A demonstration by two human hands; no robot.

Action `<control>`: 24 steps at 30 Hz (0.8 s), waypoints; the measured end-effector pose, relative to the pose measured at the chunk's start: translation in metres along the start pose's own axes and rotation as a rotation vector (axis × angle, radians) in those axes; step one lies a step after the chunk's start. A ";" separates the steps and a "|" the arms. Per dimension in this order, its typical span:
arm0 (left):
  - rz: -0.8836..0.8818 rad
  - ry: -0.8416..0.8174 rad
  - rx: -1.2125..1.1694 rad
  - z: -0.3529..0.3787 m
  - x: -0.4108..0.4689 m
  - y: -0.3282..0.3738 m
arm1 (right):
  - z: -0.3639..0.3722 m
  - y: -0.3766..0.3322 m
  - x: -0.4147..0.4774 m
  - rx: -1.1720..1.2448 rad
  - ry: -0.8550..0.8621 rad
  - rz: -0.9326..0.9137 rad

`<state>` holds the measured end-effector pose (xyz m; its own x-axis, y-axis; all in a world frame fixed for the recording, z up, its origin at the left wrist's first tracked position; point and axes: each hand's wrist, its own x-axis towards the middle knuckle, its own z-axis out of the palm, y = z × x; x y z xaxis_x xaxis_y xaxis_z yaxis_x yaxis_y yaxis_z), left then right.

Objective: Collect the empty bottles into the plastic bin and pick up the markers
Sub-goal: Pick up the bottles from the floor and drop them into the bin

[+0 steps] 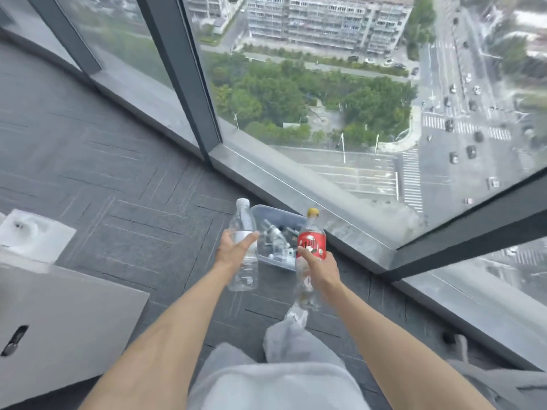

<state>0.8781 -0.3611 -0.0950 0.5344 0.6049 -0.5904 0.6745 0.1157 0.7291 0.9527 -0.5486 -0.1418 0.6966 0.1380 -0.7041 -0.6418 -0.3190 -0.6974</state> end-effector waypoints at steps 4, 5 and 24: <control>-0.043 -0.042 0.070 0.005 0.045 0.017 | 0.012 -0.026 0.031 0.020 0.038 0.057; -0.051 -0.052 0.080 0.006 0.055 0.020 | 0.015 -0.030 0.036 0.029 0.047 0.074; -0.109 -0.380 0.290 0.031 0.311 -0.012 | 0.131 0.000 0.207 0.077 0.344 0.409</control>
<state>1.0517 -0.1992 -0.2984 0.5643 0.2647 -0.7820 0.8222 -0.0945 0.5613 1.0546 -0.3975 -0.3049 0.4417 -0.3021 -0.8448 -0.8952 -0.2110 -0.3926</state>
